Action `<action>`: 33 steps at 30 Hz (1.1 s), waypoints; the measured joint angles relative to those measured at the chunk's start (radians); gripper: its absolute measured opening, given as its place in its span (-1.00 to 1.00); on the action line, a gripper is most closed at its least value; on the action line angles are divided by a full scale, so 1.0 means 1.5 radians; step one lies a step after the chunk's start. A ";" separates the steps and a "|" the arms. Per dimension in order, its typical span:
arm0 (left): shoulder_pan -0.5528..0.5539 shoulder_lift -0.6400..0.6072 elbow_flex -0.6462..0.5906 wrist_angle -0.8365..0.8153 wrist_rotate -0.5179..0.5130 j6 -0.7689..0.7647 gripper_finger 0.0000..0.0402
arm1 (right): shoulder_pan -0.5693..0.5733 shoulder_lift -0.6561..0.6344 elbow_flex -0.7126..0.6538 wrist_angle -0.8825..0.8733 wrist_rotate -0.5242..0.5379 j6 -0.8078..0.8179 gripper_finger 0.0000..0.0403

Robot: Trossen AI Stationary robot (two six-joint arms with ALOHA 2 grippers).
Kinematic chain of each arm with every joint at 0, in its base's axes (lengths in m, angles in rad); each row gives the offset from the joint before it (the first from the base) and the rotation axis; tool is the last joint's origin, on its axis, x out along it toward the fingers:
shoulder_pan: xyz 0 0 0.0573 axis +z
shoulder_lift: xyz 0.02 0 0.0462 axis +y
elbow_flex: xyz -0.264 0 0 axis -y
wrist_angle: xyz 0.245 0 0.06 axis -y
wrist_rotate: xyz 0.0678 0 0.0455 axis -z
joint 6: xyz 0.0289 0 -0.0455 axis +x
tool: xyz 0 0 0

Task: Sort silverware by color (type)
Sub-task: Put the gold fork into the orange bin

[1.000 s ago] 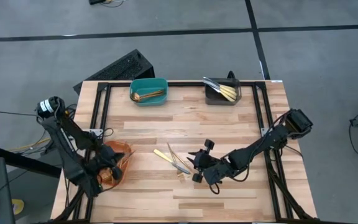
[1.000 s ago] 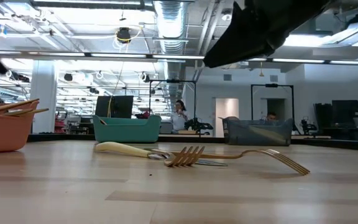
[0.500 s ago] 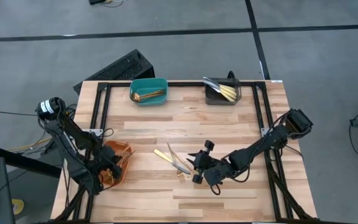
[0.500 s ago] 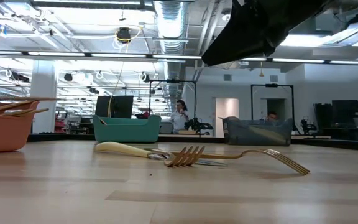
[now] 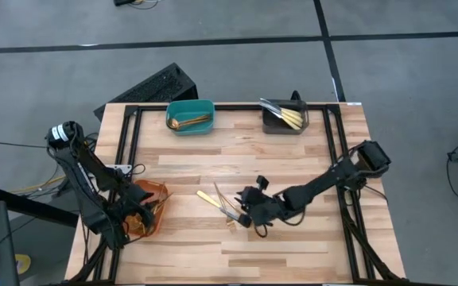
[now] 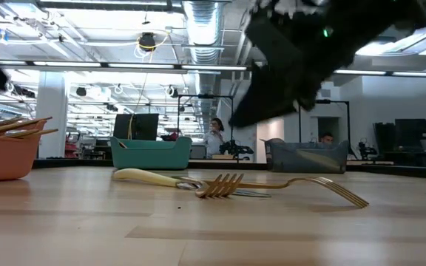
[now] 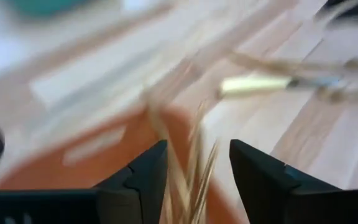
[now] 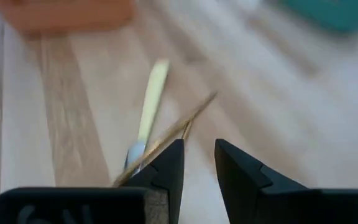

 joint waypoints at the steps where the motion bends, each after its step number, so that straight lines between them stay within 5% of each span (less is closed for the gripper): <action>1: 0.003 0.000 0.014 -0.014 -0.029 0.009 -0.19 | -0.001 0.011 0.000 -0.002 -0.019 0.012 -0.41; 7: 0.056 0.000 0.044 0.104 -0.190 0.224 -0.17 | 0.027 0.058 0.002 -0.003 -0.115 0.046 -0.41; 15: 0.197 0.030 0.045 0.347 -0.171 0.574 -0.17 | 0.079 0.065 0.002 -0.079 -0.009 0.091 -0.41; 24: 0.341 0.119 0.045 0.391 -0.042 0.651 -0.17 | 0.100 0.076 0.001 -0.094 -0.042 0.151 -0.41; 33: 0.400 0.174 0.045 0.531 0.004 0.796 -0.17 | 0.103 0.073 -0.014 -0.129 -0.061 0.196 -0.46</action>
